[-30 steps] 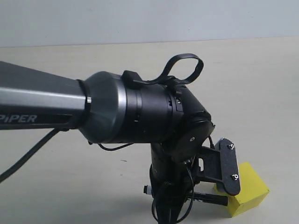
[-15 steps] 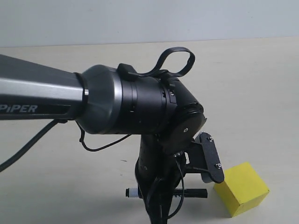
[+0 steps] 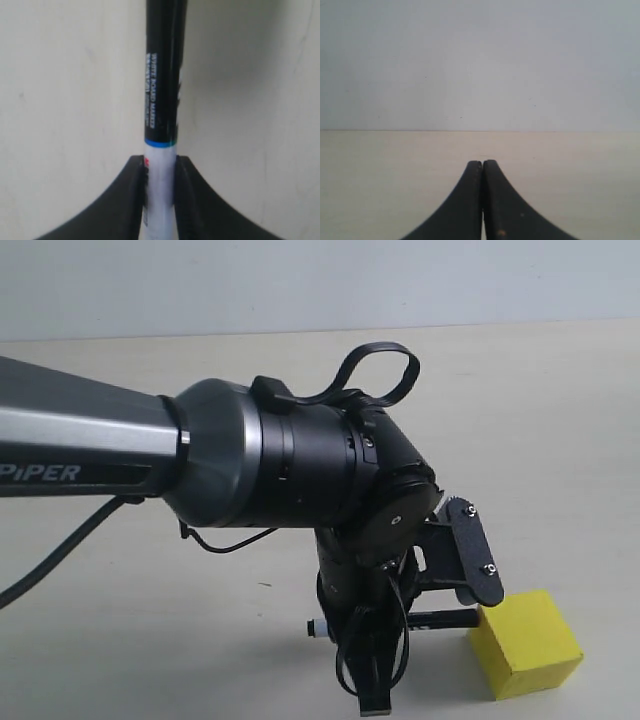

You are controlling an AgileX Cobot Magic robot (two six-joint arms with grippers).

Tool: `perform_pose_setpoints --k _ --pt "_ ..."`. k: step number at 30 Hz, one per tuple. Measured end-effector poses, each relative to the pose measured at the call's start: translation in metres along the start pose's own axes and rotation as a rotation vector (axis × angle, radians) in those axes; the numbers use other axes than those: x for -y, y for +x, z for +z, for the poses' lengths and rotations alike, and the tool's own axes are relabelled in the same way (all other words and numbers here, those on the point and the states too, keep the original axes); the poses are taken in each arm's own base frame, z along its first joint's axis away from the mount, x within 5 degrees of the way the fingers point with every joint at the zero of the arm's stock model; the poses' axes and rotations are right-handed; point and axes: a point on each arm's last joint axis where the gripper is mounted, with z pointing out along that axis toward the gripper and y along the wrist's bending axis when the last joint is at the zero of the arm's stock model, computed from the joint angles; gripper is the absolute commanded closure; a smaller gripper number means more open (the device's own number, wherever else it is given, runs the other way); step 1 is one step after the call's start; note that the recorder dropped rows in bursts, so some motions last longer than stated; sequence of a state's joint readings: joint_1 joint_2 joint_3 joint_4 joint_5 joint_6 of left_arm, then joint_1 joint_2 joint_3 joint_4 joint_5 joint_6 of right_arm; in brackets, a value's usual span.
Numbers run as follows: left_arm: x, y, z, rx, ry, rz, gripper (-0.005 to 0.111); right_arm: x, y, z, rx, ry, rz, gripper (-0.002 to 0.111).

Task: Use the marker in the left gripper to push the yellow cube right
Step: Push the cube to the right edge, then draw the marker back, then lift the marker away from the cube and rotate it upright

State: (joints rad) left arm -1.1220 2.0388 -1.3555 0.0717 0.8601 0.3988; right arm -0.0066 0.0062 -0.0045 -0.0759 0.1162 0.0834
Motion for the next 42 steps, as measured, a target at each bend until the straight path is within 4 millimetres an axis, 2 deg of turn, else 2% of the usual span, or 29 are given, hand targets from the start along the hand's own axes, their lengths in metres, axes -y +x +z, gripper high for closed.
perform_pose_setpoints --k 8,16,25,37,42 --pt "-0.005 -0.007 0.0 0.073 -0.05 0.017 0.107 0.0 0.0 0.0 0.0 0.0 0.0 0.108" --pt "-0.011 0.012 -0.001 -0.138 -0.117 0.096 0.107 0.0 0.0 0.0 0.0 0.0 0.0 0.108" --pt "-0.021 0.021 -0.002 -0.184 -0.115 0.055 0.107 0.0 0.0 0.0 0.0 0.0 0.0 0.108" --pt "-0.019 0.021 -0.001 -0.169 -0.079 0.072 0.107 0.0 0.0 0.0 0.0 0.0 0.0 0.108" --pt "-0.016 0.01 0.0 -0.071 -0.087 0.1 0.107 0.0 0.0 0.0 0.0 0.0 0.0 0.108"
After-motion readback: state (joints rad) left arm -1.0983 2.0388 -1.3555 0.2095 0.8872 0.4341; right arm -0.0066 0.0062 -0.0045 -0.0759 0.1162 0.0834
